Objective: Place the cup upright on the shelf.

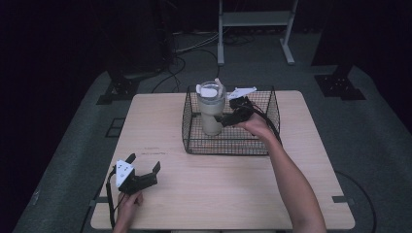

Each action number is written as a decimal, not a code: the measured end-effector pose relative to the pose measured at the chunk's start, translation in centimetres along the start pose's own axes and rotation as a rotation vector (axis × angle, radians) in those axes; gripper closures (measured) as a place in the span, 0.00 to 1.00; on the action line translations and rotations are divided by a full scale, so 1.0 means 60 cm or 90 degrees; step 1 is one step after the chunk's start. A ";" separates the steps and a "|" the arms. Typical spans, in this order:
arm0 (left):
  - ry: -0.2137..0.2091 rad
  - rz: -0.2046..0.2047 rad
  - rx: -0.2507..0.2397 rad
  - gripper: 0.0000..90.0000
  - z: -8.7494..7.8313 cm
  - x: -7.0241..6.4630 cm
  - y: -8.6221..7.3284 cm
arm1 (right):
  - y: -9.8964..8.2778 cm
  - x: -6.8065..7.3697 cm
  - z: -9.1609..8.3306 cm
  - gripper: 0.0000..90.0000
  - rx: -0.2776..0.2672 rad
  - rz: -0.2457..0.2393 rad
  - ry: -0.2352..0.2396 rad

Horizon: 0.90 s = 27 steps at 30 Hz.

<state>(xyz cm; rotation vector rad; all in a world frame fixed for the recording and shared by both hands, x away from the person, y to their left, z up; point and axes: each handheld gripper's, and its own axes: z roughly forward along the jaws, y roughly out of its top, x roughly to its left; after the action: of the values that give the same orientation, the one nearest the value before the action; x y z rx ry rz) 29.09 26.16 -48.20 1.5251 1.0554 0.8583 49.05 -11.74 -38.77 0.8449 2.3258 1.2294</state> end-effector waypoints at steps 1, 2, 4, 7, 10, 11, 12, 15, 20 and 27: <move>0.000 0.000 0.000 0.00 0.000 0.000 0.000 | -0.001 -0.001 -0.003 0.07 0.002 0.004 -0.003; 0.000 0.001 0.000 0.00 0.000 0.000 0.000 | -0.003 -0.003 -0.006 0.07 0.003 0.007 -0.006; -0.001 0.001 0.000 0.00 0.000 0.000 0.000 | -0.004 -0.004 -0.009 0.07 0.001 0.006 -0.008; 0.000 0.001 0.000 0.00 0.000 0.000 0.000 | -0.003 -0.002 -0.016 0.07 0.003 0.009 -0.007; 0.000 0.001 0.000 0.00 0.000 0.000 0.000 | 0.000 0.000 -0.021 0.07 0.010 0.009 -0.026; 0.000 0.000 0.000 0.00 0.000 0.000 0.000 | 0.000 0.000 -0.022 0.07 0.010 0.006 -0.028; -0.001 0.001 0.000 0.00 0.000 -0.001 0.000 | 0.000 0.001 -0.024 0.07 0.011 0.009 -0.027; -0.001 0.001 -0.001 0.00 0.000 -0.001 0.000 | 0.001 0.001 -0.032 0.07 0.017 0.006 -0.030; -0.001 0.001 0.000 0.00 0.000 -0.001 0.000 | 0.000 -0.001 -0.048 0.07 0.020 0.006 -0.037; -0.004 0.001 0.000 0.00 0.000 -0.002 -0.001 | -0.003 0.000 -0.076 0.07 0.021 0.017 -0.036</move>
<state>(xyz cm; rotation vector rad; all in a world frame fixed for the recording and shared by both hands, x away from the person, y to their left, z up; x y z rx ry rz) 29.03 26.06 -48.23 1.5276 1.0494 0.8550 46.38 -14.59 -36.43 0.9126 2.3027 1.1646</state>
